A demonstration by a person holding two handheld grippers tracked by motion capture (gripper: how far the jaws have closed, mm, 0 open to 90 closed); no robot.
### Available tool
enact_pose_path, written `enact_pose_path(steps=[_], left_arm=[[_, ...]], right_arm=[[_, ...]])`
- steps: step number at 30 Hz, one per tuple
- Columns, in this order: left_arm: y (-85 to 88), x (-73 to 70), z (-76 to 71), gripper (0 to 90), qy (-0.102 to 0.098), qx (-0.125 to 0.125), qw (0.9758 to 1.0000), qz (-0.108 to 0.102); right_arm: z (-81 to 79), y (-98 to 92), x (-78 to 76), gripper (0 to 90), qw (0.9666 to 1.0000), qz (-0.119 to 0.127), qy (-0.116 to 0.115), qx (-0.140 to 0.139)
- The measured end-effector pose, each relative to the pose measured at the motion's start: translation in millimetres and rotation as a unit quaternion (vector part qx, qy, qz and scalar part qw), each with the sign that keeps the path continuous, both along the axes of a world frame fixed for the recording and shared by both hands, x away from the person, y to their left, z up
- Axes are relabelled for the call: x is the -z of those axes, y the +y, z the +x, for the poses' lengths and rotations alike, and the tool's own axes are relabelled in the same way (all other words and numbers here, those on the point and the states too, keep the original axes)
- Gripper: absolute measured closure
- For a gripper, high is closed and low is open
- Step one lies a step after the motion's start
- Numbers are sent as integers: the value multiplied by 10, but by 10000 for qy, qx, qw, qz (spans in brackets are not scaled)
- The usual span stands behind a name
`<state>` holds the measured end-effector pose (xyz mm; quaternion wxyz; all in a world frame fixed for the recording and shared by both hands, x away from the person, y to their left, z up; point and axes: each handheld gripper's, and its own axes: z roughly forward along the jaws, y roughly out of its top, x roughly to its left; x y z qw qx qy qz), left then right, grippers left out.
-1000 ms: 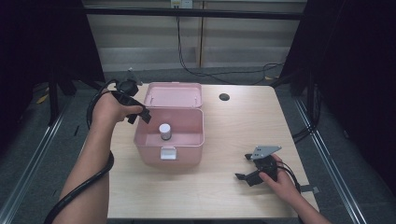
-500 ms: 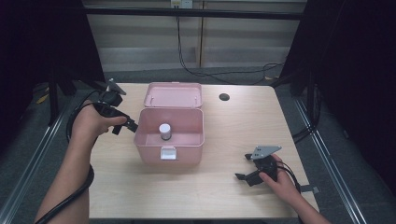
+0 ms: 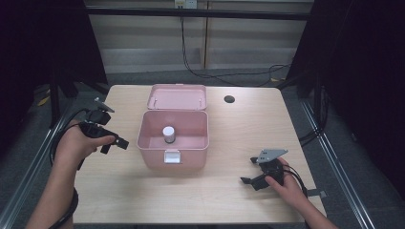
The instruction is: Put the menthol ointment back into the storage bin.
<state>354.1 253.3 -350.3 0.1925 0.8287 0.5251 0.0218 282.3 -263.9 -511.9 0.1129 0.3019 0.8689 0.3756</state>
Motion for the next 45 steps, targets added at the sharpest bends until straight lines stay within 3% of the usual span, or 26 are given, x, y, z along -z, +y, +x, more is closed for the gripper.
enact_pose_path(steps=[8,10,21,25,31,33,38,45], left_arm=[[-11,315,-86,228,-104,82,9999,-101],[-34,454,-123,227,-128,168,9995,-218],[-34,995,-304,227,-245,202,9988,-379],[-8,1137,-360,226,-313,155,9984,-446],[21,1241,-416,216,-409,246,9983,-320],[33,1270,-420,212,-536,181,9978,-354],[61,1359,-433,196,-1035,180,9934,-466],[59,1430,-480,147,-1454,544,9873,-343]], right_arm=[[-1,-1,-1,99,10000,-7,7,-2],[-1,-1,-1,99,10000,-5,10,-3],[-1,-1,-1,99,10000,-6,10,-1],[-1,-1,-1,99,10000,-3,11,-2],[-1,-1,-1,98,10000,-5,12,-1],[-1,-1,-1,99,10000,-4,10,-1],[-1,-1,-1,99,10000,-5,9,-3],[-1,0,-1,99,10000,-4,11,0]])
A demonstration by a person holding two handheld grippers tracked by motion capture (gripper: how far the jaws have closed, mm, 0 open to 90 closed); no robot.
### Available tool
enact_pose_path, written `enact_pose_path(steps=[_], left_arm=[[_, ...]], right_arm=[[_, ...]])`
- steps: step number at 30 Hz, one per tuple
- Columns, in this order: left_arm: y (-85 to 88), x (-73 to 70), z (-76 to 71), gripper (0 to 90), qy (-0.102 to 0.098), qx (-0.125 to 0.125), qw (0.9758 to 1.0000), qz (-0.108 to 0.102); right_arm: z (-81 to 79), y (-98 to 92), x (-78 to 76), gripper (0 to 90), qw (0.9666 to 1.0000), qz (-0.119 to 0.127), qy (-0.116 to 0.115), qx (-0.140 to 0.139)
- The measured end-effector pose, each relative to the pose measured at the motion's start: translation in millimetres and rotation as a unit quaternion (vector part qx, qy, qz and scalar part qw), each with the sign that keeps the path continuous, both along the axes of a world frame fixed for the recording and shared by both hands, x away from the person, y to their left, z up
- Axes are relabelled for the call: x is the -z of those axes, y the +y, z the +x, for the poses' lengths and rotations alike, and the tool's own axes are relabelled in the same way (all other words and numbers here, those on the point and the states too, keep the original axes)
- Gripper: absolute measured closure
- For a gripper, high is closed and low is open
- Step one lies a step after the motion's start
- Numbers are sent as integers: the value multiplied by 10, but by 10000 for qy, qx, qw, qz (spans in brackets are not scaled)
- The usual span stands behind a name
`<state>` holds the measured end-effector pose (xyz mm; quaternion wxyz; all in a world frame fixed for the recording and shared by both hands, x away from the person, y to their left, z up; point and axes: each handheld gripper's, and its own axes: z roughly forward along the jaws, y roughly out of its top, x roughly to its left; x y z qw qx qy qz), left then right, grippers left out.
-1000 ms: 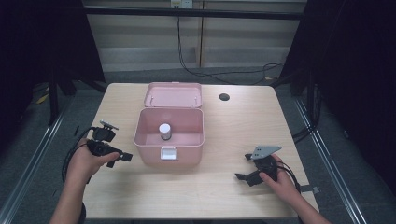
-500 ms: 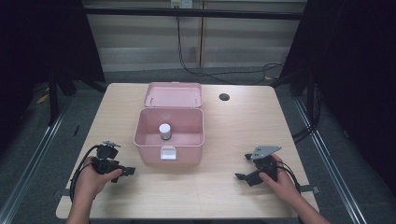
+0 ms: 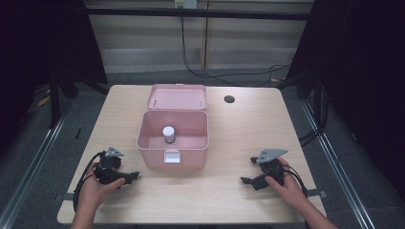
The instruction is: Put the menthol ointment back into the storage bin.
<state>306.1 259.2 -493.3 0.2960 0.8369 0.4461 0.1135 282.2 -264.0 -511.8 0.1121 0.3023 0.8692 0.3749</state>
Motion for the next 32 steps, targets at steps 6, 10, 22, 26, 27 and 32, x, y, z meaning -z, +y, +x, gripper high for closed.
enact_pose_path(steps=[6,10,22,26,27,32], left_arm=[[19,75,-17,97,-391,136,9991,17],[28,112,-12,62,-542,181,9984,-48],[52,160,-6,0,-689,278,9972,-123],[51,161,-8,0,-678,266,9973,-129],[51,161,-8,1,-678,266,9973,-129],[51,161,-8,0,-677,266,9973,-129]], right_arm=[[0,0,0,99,10000,-1,0,0],[0,0,0,99,10000,-1,0,0],[0,0,0,99,10000,-3,-2,-2],[0,0,0,99,10000,-3,-3,-2],[0,0,0,99,10000,-1,-1,-2],[0,0,0,99,10000,0,-1,-2]])
